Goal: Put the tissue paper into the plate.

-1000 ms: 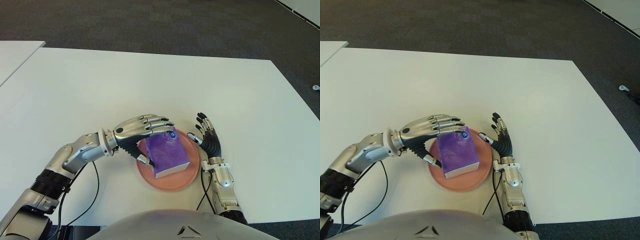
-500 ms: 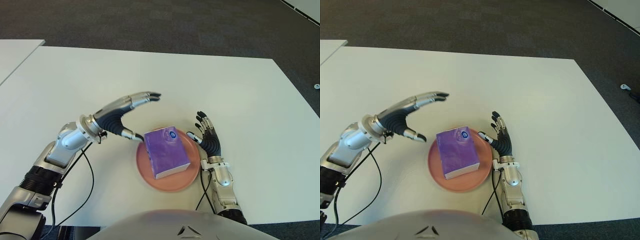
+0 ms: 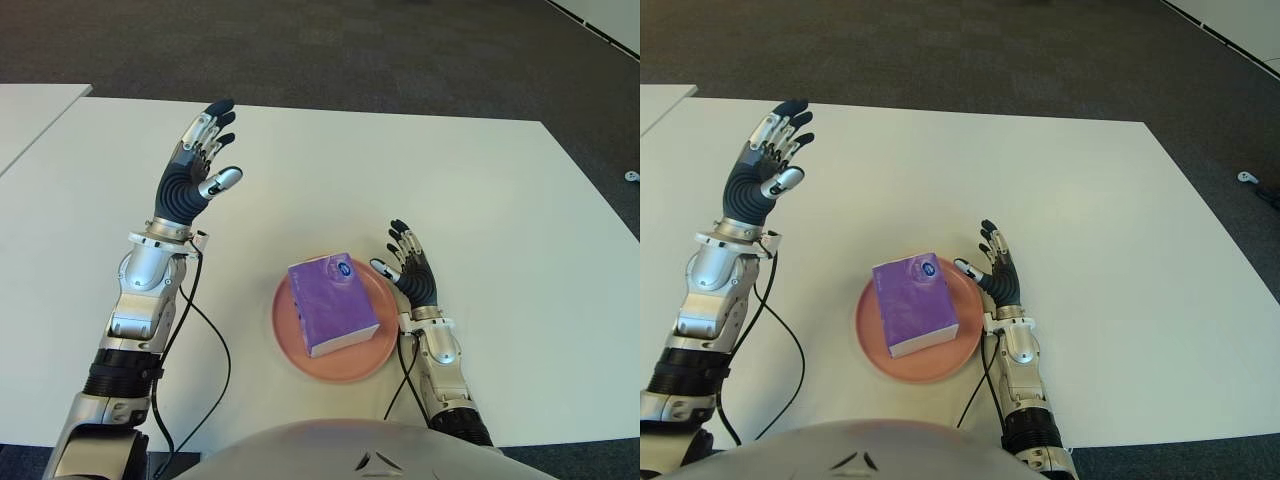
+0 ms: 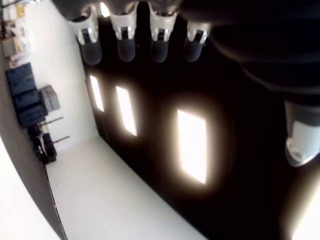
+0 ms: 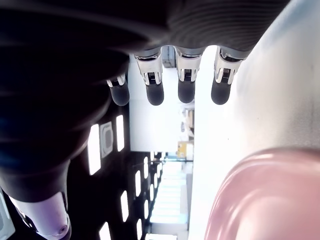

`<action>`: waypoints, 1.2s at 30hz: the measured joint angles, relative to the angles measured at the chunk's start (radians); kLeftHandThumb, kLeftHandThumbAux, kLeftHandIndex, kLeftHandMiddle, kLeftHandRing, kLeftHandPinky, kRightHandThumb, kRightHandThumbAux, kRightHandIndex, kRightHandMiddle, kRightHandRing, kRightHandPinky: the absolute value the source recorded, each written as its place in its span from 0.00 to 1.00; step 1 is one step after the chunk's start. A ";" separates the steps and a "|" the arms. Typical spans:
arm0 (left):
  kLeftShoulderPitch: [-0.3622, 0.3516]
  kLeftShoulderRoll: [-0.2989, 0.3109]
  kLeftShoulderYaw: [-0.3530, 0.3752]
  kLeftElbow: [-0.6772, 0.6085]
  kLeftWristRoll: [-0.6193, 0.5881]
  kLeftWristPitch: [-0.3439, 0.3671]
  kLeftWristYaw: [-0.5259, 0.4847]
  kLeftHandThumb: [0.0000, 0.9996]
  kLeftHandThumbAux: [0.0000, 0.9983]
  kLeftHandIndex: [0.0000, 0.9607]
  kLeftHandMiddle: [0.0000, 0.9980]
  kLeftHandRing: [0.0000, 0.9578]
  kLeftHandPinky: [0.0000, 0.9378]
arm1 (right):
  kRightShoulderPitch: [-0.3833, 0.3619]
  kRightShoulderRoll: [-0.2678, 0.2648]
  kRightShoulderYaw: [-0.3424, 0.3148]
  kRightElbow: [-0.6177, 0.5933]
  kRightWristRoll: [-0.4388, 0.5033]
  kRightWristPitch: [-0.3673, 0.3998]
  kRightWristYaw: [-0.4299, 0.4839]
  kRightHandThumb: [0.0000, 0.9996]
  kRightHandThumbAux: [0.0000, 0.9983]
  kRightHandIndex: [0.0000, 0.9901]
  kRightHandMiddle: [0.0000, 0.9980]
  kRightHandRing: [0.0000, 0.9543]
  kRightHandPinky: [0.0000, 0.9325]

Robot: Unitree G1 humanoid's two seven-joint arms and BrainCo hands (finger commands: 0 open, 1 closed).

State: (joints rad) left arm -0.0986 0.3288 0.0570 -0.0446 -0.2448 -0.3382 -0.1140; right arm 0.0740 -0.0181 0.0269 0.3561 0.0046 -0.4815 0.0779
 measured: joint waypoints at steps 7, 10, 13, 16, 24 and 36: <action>-0.020 -0.019 0.065 0.096 0.021 0.011 0.011 0.00 0.58 0.00 0.00 0.00 0.00 | -0.014 0.001 -0.001 0.013 0.000 -0.001 -0.001 0.07 0.70 0.00 0.00 0.00 0.00; -0.028 -0.030 0.083 0.133 0.038 0.009 0.016 0.00 0.57 0.00 0.00 0.00 0.00 | -0.019 0.001 -0.002 0.018 0.000 -0.001 -0.002 0.07 0.70 0.00 0.00 0.00 0.00; -0.031 -0.046 0.091 0.167 0.055 -0.001 0.024 0.00 0.57 0.00 0.00 0.00 0.00 | -0.022 0.001 -0.003 0.021 0.000 -0.003 -0.003 0.07 0.70 0.00 0.00 0.00 0.00; -0.030 -0.069 0.091 0.194 0.076 -0.012 0.032 0.00 0.57 0.00 0.00 0.00 0.00 | -0.026 0.001 -0.003 0.026 0.000 -0.005 -0.003 0.07 0.70 0.00 0.00 0.00 0.00; 0.023 -0.156 0.059 0.260 0.180 -0.071 0.088 0.00 0.54 0.00 0.00 0.00 0.00 | -0.032 0.002 -0.003 0.032 0.000 -0.007 -0.003 0.07 0.70 0.00 0.00 0.00 0.00; 0.104 -0.219 0.012 0.328 0.284 -0.123 0.123 0.00 0.50 0.00 0.00 0.00 0.00 | -0.032 0.002 -0.004 0.033 0.000 -0.007 -0.003 0.07 0.70 0.00 0.00 0.00 0.00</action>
State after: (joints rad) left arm 0.0057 0.1098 0.0685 0.2838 0.0395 -0.4610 0.0086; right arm 0.0422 -0.0163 0.0227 0.3894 0.0048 -0.4888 0.0750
